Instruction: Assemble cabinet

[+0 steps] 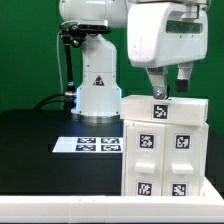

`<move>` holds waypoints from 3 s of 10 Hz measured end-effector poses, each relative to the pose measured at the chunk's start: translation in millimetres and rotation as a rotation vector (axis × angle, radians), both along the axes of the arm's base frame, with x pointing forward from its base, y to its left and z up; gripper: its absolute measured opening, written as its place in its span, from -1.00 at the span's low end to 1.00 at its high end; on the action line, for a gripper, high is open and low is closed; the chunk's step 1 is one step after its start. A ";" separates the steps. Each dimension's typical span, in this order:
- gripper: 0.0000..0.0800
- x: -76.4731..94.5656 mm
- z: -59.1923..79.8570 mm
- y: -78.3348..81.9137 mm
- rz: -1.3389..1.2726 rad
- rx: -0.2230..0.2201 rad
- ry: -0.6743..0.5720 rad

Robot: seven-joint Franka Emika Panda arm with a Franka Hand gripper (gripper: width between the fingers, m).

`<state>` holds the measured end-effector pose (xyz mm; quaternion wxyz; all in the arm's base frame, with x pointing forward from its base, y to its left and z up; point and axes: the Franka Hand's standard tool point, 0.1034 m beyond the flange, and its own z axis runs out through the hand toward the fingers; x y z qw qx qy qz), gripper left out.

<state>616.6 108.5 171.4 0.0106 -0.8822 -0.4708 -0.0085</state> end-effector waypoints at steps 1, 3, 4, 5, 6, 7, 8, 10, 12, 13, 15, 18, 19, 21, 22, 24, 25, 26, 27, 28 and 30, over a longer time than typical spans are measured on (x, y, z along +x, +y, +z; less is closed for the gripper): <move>0.62 -0.2 -0.7 -0.2 -0.002 0.000 0.001; 0.62 -1.0 -6.4 -2.8 -0.001 -0.003 0.010; 0.62 -1.1 -9.7 -5.5 -0.002 -0.005 0.015; 0.62 -1.7 -12.9 -8.8 -0.007 -0.006 0.020; 0.62 -2.0 -14.7 -11.2 -0.021 -0.007 0.024; 0.62 -2.0 -14.6 -11.2 -0.044 -0.007 0.024; 0.37 -2.0 -14.6 -11.6 -0.045 -0.007 0.024; 0.38 -2.0 -14.7 -11.5 -0.138 -0.007 0.026; 0.38 -1.8 -14.6 -11.9 -0.295 -0.007 0.029; 0.38 0.7 -13.7 -14.1 -0.464 -0.001 0.017; 0.38 0.9 -14.0 -16.1 -0.745 0.029 -0.025; 0.38 0.8 -14.3 -15.7 -1.008 0.054 -0.016; 0.38 0.8 -14.3 -15.6 -1.081 0.056 -0.012; 0.38 0.8 -14.2 -15.4 -1.194 0.061 -0.006; 0.38 0.9 -13.5 -14.3 -1.396 0.087 -0.007; 0.38 -1.1 -14.3 -14.9 -1.714 0.135 0.035; 0.38 -1.2 -14.4 -14.5 -1.799 0.145 0.052; 0.38 -1.7 -14.5 -13.4 -1.835 0.145 0.058; 0.38 -1.8 -14.6 -12.6 -1.910 0.149 0.069; 0.38 -1.8 -14.7 -12.2 -1.971 0.152 0.077; 0.38 -1.7 -14.5 -12.8 -2.205 0.162 0.112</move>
Offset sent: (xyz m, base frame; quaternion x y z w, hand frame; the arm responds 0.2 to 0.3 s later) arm 0.0063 -0.0002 -0.0093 0.0170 -0.0013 -0.0426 0.9989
